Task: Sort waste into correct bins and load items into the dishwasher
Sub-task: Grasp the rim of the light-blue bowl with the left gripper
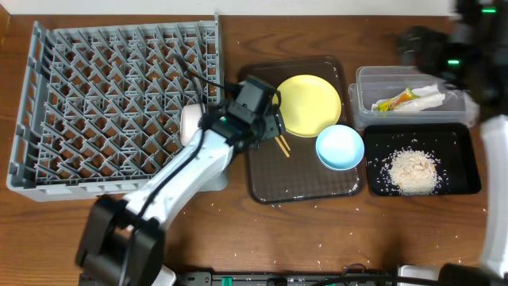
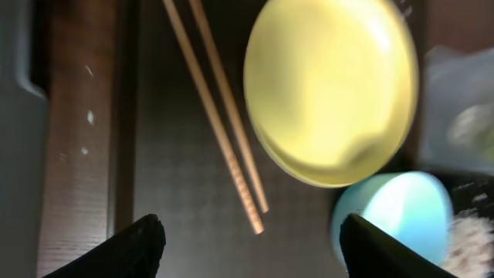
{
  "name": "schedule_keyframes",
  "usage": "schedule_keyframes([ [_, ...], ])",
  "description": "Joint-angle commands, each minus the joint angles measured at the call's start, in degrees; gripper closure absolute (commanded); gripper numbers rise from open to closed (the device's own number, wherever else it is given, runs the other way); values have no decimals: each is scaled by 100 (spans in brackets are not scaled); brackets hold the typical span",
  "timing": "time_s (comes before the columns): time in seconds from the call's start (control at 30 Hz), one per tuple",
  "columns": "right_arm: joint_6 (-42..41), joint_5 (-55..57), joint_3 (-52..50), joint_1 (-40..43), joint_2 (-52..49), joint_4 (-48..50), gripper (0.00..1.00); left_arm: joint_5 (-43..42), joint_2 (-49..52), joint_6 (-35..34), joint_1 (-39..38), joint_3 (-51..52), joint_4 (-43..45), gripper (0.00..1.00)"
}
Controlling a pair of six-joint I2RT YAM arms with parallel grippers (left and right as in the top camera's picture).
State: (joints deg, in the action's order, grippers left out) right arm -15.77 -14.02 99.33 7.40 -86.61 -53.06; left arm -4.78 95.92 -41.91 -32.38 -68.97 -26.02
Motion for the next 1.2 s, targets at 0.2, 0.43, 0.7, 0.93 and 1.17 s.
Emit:
schedule_keyframes([
  [0.2,-503,1228,146,920,223,-466,1,114,658,505,-791,-909,-120,27],
  [0.43,-501,1209,144,925,223,-590,1,155,1637,737,-1283,-1888,-603,27],
  [0.7,-498,1209,144,914,223,-684,1,280,2723,986,-1528,-2914,-1598,27],
  [0.93,-501,1209,144,914,223,-684,1,72,2970,909,-1462,-2909,-1429,30],
  [1.17,-501,1209,144,914,223,-684,1,-203,3206,911,-1440,-2909,-1272,43],
])
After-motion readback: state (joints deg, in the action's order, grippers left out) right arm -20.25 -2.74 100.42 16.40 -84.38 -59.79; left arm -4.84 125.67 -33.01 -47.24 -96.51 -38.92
